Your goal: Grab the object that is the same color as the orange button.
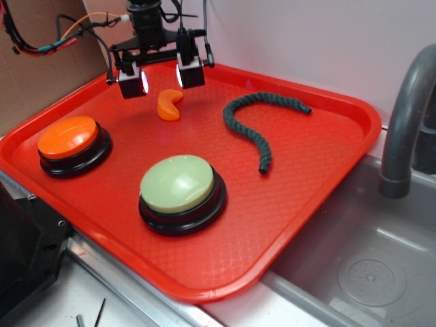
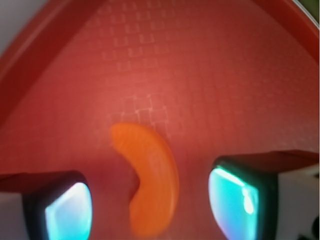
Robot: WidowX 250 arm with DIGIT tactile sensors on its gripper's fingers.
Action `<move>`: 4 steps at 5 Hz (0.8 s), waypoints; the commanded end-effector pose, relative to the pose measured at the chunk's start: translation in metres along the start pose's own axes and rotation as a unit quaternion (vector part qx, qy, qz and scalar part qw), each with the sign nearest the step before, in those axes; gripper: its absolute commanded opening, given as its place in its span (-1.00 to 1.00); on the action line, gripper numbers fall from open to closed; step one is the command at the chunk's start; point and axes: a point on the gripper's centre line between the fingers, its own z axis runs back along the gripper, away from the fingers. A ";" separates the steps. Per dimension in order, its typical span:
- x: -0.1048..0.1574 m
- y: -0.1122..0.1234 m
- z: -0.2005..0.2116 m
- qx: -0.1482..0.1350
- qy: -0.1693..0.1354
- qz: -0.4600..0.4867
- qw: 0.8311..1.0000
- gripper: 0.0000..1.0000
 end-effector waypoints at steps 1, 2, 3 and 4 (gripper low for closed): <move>0.011 -0.001 -0.024 -0.028 0.009 -0.014 0.999 1.00; 0.009 -0.004 -0.025 -0.036 0.013 -0.026 0.999 0.99; 0.012 -0.003 -0.023 -0.063 0.020 -0.019 0.998 -1.00; 0.013 -0.003 -0.023 -0.062 0.016 -0.019 0.998 -1.00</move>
